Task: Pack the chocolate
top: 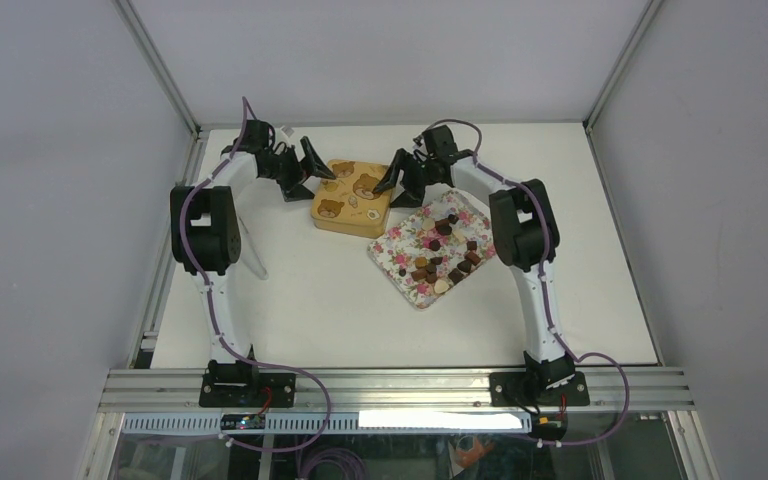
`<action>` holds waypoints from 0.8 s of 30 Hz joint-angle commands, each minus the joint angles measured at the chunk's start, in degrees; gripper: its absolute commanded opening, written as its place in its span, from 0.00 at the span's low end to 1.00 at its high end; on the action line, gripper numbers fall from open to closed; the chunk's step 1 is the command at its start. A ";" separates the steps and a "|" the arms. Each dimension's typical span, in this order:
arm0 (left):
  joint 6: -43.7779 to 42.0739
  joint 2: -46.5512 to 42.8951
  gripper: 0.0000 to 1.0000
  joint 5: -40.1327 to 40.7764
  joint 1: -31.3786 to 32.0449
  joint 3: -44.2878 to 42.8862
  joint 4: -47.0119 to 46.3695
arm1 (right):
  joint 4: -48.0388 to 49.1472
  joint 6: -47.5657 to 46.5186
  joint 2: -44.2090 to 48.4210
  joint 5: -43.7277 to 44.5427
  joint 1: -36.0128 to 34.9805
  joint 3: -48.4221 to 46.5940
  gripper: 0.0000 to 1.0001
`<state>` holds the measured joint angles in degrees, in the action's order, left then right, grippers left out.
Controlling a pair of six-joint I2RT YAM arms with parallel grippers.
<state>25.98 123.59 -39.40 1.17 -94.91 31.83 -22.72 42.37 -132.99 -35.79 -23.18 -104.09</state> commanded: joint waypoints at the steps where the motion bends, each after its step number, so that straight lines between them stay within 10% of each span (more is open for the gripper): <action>1: -1.36 -1.11 0.97 -0.18 0.18 -2.17 -0.89 | 5.54 1.95 -0.57 -4.25 -0.28 0.22 0.64; 10: -2.89 -2.49 0.97 0.41 -0.69 -1.77 0.70 | 8.68 4.06 -1.69 -4.82 -0.29 0.52 0.42; 24: -4.16 -12.63 0.99 17.03 -0.82 -2.65 4.47 | 3.49 2.89 -2.82 -1.90 -0.35 -2.37 0.46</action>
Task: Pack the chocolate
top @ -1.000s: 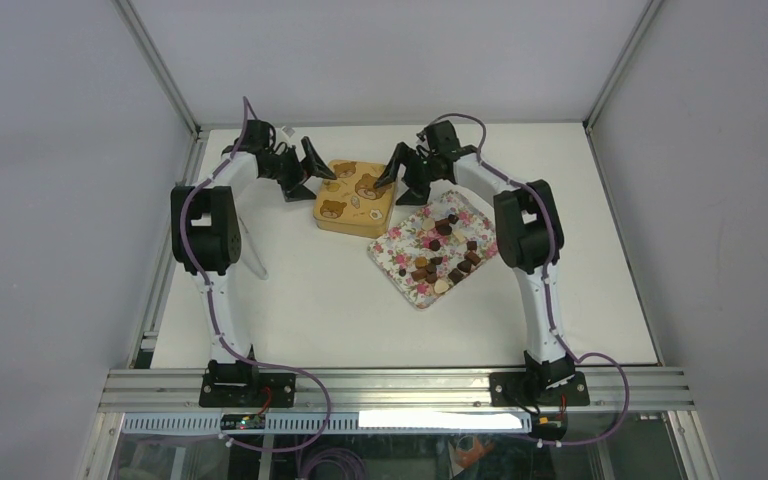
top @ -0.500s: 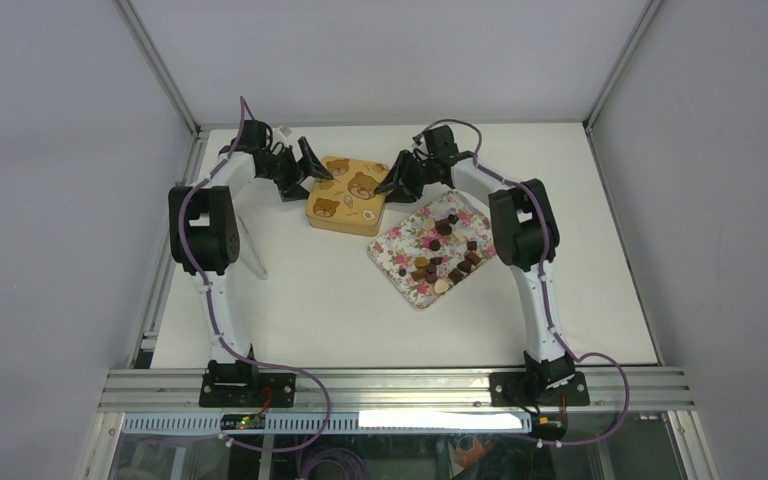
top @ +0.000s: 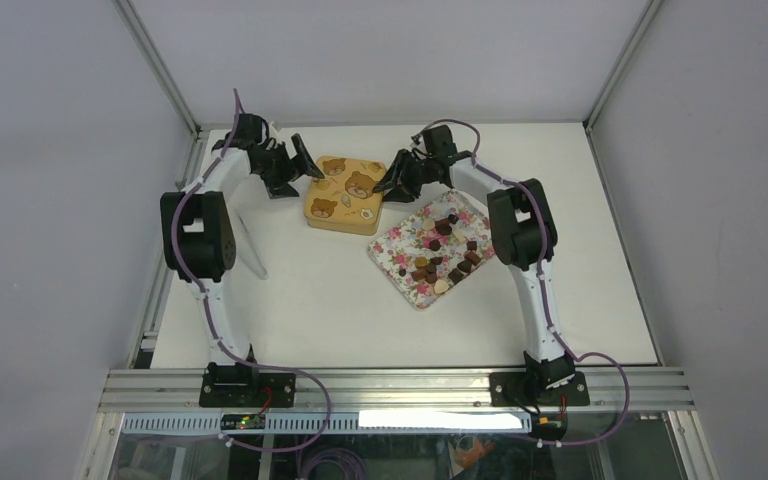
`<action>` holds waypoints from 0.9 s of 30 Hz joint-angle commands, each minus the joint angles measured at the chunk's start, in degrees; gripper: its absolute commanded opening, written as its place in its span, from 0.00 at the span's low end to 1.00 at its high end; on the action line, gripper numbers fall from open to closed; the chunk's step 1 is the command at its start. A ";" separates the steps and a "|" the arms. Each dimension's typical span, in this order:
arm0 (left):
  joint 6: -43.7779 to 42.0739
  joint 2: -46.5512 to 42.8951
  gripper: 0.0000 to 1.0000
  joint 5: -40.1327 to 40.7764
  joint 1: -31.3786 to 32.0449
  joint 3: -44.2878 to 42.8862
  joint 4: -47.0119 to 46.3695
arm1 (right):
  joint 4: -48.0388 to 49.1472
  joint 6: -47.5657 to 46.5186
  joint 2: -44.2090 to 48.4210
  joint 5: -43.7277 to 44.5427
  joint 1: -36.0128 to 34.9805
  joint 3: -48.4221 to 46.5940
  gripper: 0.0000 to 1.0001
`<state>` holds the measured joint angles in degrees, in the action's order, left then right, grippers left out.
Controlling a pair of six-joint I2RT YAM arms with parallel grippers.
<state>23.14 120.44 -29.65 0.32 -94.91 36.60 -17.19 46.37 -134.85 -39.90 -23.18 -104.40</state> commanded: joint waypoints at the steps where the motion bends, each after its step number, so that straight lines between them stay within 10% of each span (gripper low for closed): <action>1: -1.34 -10.64 0.99 8.22 0.03 -2.57 -0.32 | -2.15 -1.08 -0.87 2.39 -0.30 -2.06 0.45; 27: 1.41 -0.26 0.97 0.01 3.99 -5.68 -1.77 | -3.18 2.36 -1.75 5.61 1.41 -5.14 0.55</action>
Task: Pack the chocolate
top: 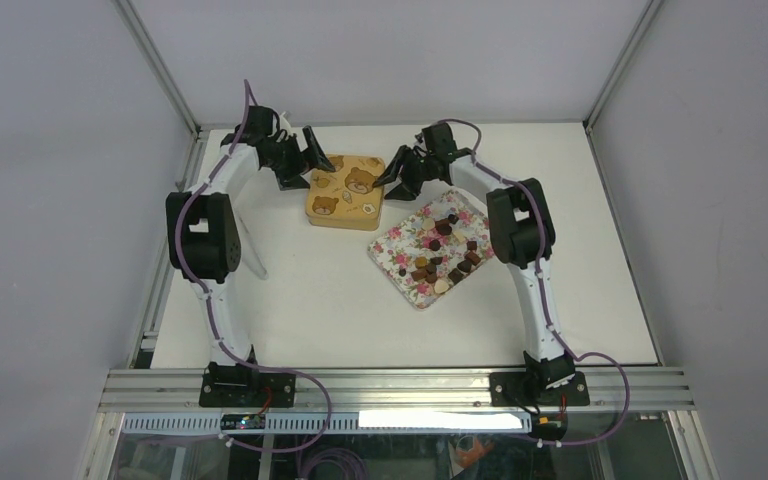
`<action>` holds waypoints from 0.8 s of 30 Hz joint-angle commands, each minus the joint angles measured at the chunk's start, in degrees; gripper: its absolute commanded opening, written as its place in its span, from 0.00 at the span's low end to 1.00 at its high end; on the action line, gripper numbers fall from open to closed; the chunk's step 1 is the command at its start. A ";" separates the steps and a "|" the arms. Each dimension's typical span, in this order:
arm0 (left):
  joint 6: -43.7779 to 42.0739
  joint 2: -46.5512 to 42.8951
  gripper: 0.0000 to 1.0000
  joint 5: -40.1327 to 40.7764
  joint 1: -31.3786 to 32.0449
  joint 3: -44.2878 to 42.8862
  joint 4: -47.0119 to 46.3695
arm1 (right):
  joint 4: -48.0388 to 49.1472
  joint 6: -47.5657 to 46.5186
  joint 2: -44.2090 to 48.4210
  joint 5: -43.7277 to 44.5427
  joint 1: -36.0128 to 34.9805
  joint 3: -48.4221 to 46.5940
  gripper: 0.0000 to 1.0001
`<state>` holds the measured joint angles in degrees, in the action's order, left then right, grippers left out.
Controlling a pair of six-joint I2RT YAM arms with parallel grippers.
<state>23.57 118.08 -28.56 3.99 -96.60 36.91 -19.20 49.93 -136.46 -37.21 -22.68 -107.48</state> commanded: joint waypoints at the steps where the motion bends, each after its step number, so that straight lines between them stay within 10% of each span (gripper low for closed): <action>1: 1.21 2.83 0.96 -1.07 0.32 -4.54 -2.10 | -2.12 -2.35 0.07 3.16 1.03 -2.52 0.58; 7: 1.84 5.18 0.96 -1.38 0.48 -6.75 -2.04 | -8.79 -11.13 -0.73 4.25 2.34 -8.78 0.85; 24: 0.36 4.65 0.97 -0.12 0.67 -9.03 -0.86 | -14.28 -31.50 -14.09 -1.96 3.72 -35.86 0.99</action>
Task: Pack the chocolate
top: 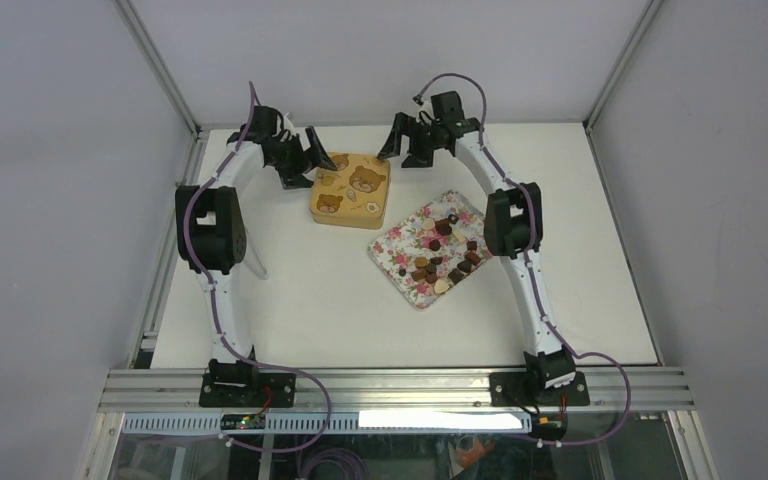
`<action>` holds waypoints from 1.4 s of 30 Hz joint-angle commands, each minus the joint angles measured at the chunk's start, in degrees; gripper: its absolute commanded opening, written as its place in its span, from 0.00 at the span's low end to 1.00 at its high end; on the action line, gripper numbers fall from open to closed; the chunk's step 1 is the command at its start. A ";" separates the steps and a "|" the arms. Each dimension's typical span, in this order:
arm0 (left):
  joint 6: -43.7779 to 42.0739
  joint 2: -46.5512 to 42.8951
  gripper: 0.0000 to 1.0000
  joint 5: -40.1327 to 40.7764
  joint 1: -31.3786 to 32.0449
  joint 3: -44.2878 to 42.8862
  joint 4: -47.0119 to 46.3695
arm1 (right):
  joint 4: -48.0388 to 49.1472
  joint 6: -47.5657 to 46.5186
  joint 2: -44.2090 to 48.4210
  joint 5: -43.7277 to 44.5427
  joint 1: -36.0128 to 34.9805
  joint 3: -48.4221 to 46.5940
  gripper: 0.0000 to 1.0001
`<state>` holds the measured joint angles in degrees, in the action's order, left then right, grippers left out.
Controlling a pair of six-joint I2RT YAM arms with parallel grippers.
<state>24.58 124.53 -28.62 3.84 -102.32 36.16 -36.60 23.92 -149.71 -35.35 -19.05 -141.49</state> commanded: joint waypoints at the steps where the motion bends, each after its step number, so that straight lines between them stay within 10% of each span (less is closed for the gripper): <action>1: -0.93 -2.16 0.97 0.61 0.78 -3.53 0.35 | 4.79 -5.41 -0.89 -3.84 0.08 -1.36 0.99; 21: 10.74 -27.02 0.99 2.46 0.38 22.20 -2.93 | 28.31 12.28 -6.99 -11.58 -0.09 -1.07 0.99; 42: 17.75 -17.94 0.98 -2.36 3.73 27.79 -14.98 | 32.91 16.32 -3.21 -16.59 -1.58 9.85 0.99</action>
<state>43.07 104.92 -30.09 7.79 -70.96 23.62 -6.57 38.96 -156.64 -49.12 -20.14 -133.49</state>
